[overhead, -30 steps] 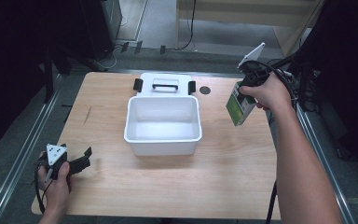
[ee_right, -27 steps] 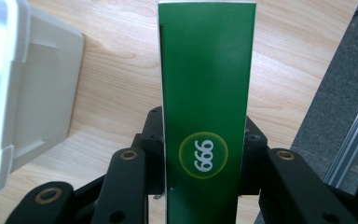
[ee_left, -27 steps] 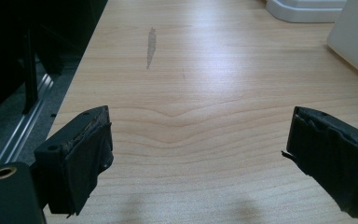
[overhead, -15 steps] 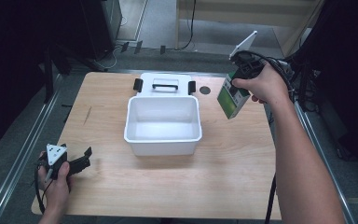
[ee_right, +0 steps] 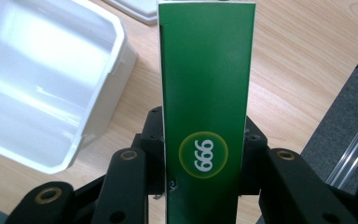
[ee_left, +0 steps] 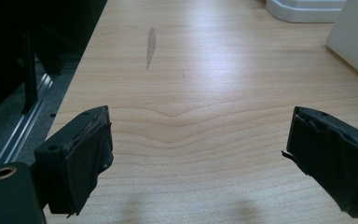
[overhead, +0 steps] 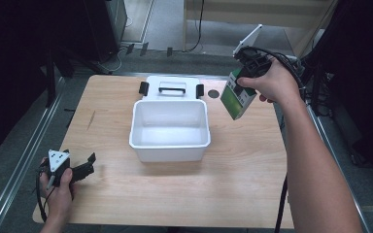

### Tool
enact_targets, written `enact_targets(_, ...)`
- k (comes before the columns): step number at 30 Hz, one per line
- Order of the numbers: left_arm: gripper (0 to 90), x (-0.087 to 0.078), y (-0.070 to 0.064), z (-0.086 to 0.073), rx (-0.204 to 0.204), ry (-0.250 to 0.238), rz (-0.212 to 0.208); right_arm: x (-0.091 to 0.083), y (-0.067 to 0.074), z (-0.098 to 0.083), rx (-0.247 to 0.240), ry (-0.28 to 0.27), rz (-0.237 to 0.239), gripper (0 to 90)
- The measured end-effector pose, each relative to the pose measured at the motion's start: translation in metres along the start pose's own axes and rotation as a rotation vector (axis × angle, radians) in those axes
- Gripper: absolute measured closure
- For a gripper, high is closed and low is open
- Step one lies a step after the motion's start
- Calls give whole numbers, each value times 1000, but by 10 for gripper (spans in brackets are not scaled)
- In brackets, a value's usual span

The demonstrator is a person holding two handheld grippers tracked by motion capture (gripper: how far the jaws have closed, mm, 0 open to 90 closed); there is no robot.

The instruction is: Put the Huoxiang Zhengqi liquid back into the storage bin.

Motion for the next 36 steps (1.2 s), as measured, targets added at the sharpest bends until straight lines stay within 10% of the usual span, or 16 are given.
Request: enact_targets(36, 70, 0, 0, 0, 3, 0, -3, -30, 83, 42, -201, -48, 71, 641)
Point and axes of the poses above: each handheld gripper's, and its own axes: x roughly forward along the jaws, z roughly out of its top, y roughly to its left, the point moved 9 cm from there along x, roughly forward along the jaws, and after that the axes turned 15 degrees about -y, right-handed, at the moved point
